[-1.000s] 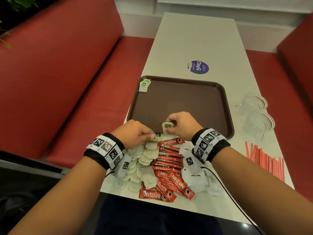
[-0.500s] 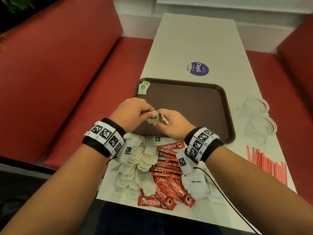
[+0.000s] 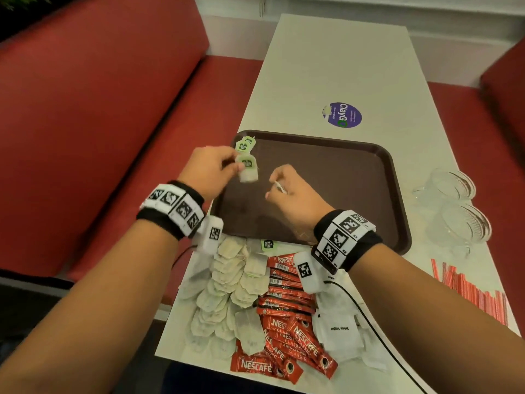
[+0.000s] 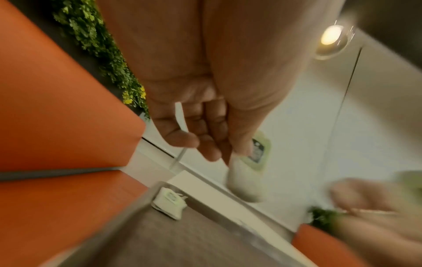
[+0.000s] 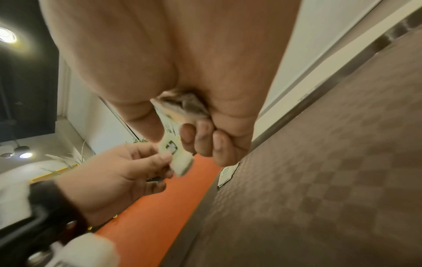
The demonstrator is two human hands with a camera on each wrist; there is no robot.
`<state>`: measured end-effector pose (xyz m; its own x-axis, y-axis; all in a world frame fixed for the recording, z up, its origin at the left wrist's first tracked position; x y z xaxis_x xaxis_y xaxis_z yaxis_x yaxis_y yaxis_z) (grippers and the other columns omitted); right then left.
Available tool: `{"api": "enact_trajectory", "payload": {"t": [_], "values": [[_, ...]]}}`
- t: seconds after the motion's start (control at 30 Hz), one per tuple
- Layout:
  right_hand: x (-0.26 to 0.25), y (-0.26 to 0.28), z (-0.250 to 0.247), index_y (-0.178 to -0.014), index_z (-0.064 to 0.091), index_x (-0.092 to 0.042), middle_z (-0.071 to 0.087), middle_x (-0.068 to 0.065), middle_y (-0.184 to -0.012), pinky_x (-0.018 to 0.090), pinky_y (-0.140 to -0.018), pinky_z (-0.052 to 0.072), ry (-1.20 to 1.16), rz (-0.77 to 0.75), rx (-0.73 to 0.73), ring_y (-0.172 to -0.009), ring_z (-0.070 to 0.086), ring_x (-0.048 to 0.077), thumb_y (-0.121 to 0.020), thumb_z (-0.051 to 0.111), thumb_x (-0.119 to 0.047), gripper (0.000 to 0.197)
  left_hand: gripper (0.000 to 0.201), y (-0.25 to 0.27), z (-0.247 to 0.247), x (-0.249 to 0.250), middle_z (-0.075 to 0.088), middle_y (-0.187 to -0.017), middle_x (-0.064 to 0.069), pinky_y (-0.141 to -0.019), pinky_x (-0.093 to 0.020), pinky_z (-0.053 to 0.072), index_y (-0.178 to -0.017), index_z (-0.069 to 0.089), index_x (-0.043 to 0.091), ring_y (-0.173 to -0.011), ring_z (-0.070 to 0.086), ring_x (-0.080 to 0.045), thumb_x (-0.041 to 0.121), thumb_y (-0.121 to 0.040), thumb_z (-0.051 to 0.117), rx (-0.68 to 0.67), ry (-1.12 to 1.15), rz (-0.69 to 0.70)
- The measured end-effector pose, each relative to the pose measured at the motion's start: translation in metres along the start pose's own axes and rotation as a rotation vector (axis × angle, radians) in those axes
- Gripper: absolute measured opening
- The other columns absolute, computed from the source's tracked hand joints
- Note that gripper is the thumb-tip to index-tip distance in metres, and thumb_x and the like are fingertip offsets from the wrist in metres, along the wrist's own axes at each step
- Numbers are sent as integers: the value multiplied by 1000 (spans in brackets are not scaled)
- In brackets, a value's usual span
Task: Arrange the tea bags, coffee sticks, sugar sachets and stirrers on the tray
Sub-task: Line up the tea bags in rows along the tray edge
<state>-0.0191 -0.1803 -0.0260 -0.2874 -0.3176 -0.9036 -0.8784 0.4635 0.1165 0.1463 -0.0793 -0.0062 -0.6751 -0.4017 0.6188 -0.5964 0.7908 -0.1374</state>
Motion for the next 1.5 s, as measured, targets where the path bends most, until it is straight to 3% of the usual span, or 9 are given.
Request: {"api": "enact_trajectory", "payload": {"t": [0.07, 0.17, 0.33, 0.5, 0.73, 0.97, 1.27, 1.37, 1.5], "values": [[3, -2, -4, -101, 40, -15, 46, 6, -80, 29, -54, 37, -98, 61, 0, -64, 39, 16, -96, 49, -12, 10, 7, -29, -2, -13, 66, -78, 9, -71, -24, 40, -94, 73, 26, -78, 59, -14, 27, -91, 68, -8, -119, -92], [11, -8, -7, -88, 41, -24, 43, 5, -82, 39, -64, 34, -151, 111, 4, -71, 37, 20, -88, 46, -16, 9, 9, -67, 10, -36, 68, -85, 7, -72, -24, 42, -97, 73, 26, -82, 61, -13, 30, -89, 71, -125, -214, -220], [22, -17, -13, -69, 44, -27, 44, -2, -69, 38, -64, 31, -133, 113, 6, -64, 37, 16, -87, 47, -10, 24, 21, -108, 32, -52, 72, -99, 2, -90, -33, 52, -102, 74, 23, -97, 65, -18, 31, -83, 78, -238, -294, -284], [32, -19, -12, -60, 47, -28, 46, 8, -71, 40, -63, 31, -125, 141, -21, -62, 37, 20, -76, 46, -18, 19, 25, -128, 40, -56, 72, -100, 3, -82, -32, 53, -93, 70, 24, -95, 66, -18, 32, -75, 85, -236, -363, -263], [37, -27, -12, -61, 50, -29, 51, 12, -77, 40, -63, 35, -56, 139, -59, -64, 41, 21, -75, 49, -22, 16, 35, -130, 50, -42, 64, -103, 4, -82, -31, 49, -106, 69, 24, -102, 62, -22, 28, -74, 84, -370, -447, -84], [38, -29, -10, -61, 49, -30, 52, 12, -77, 40, -63, 35, -67, 140, -66, -63, 40, 21, -75, 49, -22, 16, 58, -139, 57, -41, 58, -133, -5, -91, -39, 49, -130, 63, 27, -119, 54, -30, 36, -76, 83, -456, -668, -51], [42, -30, -18, -66, 51, -25, 53, 12, -75, 42, -63, 39, -30, 135, -58, -63, 44, 22, -76, 49, -23, 11, 36, -165, 58, -28, 71, -95, -5, -74, -35, 55, -95, 75, 14, -92, 66, -27, 48, -87, 67, -284, -542, -162], [43, -31, -20, -65, 51, -27, 53, 13, -75, 42, -64, 39, -20, 121, -59, -64, 45, 23, -79, 48, -23, 15, 39, -172, 71, -25, 70, -83, -6, -60, -32, 51, -85, 72, 12, -77, 66, -26, 50, -79, 74, -342, -568, -212], [46, -30, -23, -68, 52, -25, 54, 13, -76, 42, -64, 39, -11, 124, -43, -65, 45, 24, -80, 48, -22, 13, 21, -177, 75, -23, 67, -72, -9, -50, -27, 45, -74, 67, 10, -58, 61, -25, 28, -76, 76, -350, -616, -215]]}}
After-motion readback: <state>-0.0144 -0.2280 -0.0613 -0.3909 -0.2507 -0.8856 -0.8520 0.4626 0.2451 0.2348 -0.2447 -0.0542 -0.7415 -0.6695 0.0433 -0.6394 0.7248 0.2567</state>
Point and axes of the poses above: each hand's wrist, its own y-axis away from the middle knuckle, its own z-axis out of the palm, x = y × z, the point moved 5 cm from there along -y, towards the middle knuckle
